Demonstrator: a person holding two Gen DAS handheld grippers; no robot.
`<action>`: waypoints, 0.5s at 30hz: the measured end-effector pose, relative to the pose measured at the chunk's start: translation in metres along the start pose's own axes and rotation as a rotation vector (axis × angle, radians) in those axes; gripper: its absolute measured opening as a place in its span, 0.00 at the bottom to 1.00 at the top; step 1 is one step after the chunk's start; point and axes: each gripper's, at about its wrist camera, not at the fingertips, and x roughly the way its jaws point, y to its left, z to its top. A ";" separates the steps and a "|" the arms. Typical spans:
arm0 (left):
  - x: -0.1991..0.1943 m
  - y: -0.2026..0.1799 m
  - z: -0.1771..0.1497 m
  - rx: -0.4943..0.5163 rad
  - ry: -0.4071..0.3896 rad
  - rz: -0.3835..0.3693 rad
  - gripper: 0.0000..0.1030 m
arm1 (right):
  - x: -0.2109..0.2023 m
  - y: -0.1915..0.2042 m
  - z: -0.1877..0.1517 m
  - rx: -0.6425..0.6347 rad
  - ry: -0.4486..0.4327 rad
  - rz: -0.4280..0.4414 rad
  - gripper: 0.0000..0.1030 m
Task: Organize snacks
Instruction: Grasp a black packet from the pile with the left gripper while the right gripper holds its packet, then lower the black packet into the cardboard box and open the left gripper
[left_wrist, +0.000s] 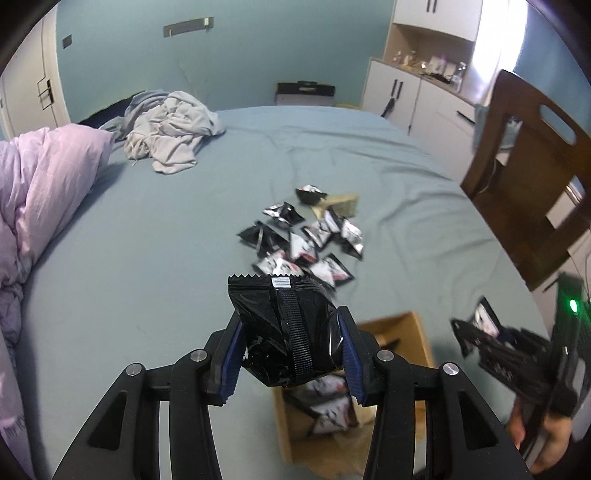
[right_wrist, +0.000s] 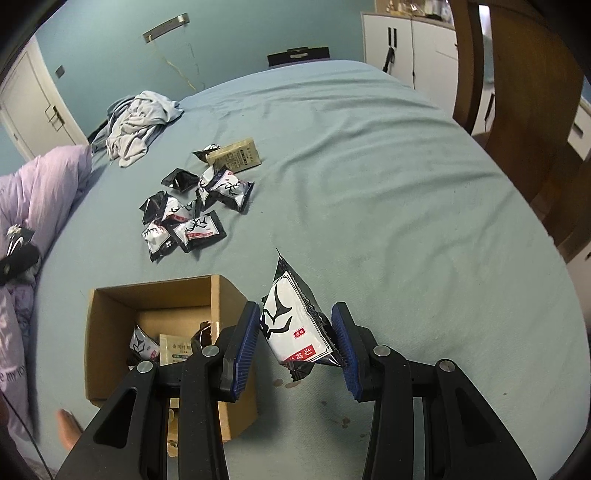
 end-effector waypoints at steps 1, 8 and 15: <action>-0.001 -0.001 -0.010 -0.008 -0.010 -0.014 0.44 | 0.001 0.002 -0.001 -0.008 0.002 -0.007 0.38; 0.008 0.009 -0.047 -0.083 -0.027 0.019 0.45 | 0.006 0.010 0.001 -0.041 0.009 -0.024 0.38; 0.013 -0.003 -0.059 -0.033 -0.017 -0.005 0.45 | 0.014 0.019 0.001 -0.086 0.021 -0.037 0.38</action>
